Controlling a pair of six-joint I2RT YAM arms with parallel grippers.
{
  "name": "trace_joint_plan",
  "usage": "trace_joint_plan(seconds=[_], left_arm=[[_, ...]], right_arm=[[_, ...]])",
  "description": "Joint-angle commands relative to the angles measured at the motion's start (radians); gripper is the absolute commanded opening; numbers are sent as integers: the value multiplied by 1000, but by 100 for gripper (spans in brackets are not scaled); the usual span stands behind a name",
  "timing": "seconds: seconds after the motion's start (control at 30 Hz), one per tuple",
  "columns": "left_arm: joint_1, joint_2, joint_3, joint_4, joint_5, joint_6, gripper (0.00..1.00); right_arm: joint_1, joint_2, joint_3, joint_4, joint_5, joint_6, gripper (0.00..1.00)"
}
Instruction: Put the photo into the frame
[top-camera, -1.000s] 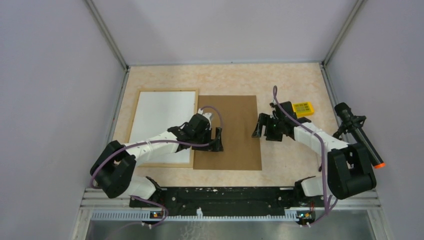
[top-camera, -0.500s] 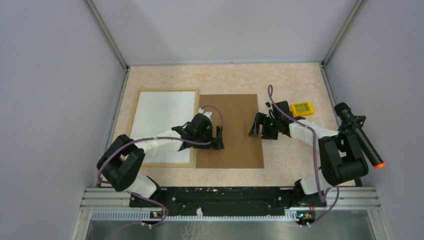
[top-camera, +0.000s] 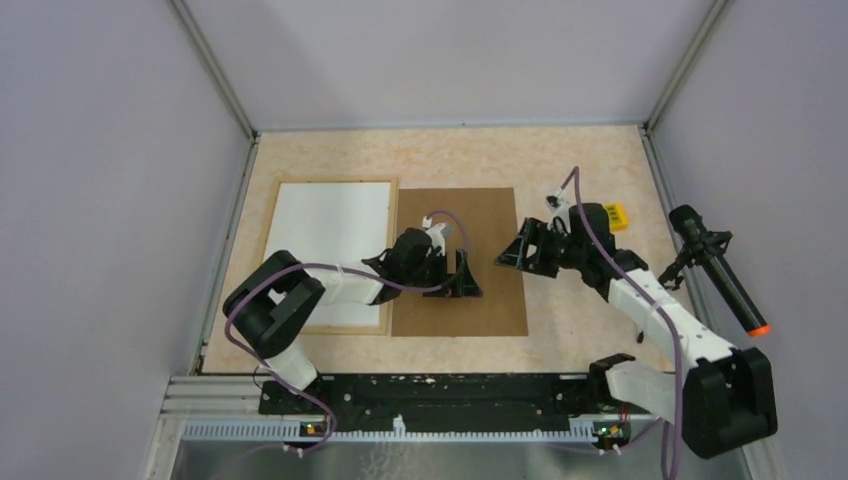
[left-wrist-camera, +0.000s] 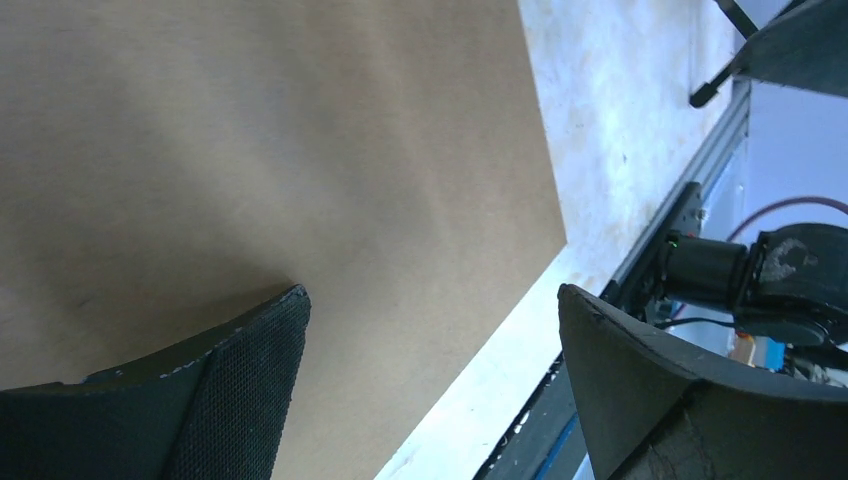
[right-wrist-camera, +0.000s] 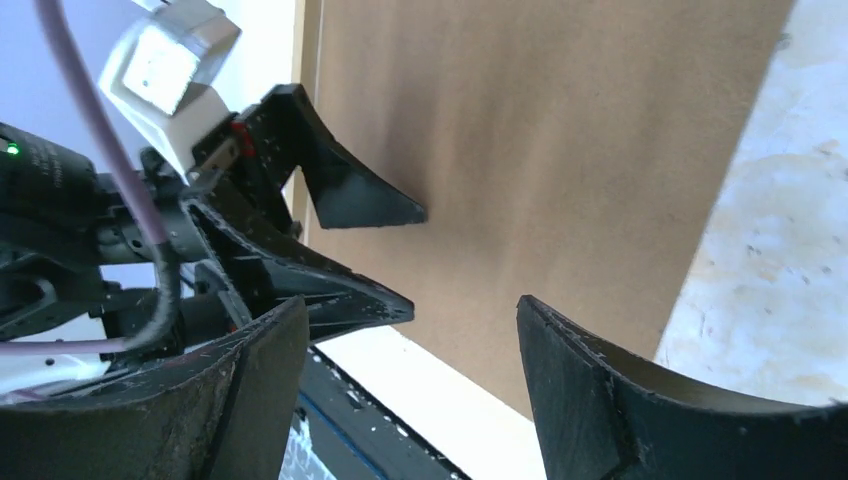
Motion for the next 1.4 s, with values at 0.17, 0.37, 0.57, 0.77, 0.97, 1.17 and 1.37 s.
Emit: trace_joint_plan(seconds=[0.17,0.37,0.57,0.77,0.97,1.17,1.37], left_arm=[[-94,149,57,-114,84,-15,99],[-94,-42,138,-507,-208,60,99],[-96,-190,89,-781,-266,-37,99],[-98,-322,-23,-847,-316,-132,99],[-97,-286,-5,-888,-370,-139,99],[-98,-254,-11,-858,-418,-138,99],[-97,-203,8,-823,-463,-145,99]], right_arm=[[-7,-96,78,-352,532,-54,77],[42,55,156,-448,528,-79,94],[123,148,191,-456,514,-106,99],[142,102,135,-381,451,-92,99],[144,198,124,-421,461,-35,99],[147,236,93,-436,501,39,99],[147,245,68,-414,480,69,99]])
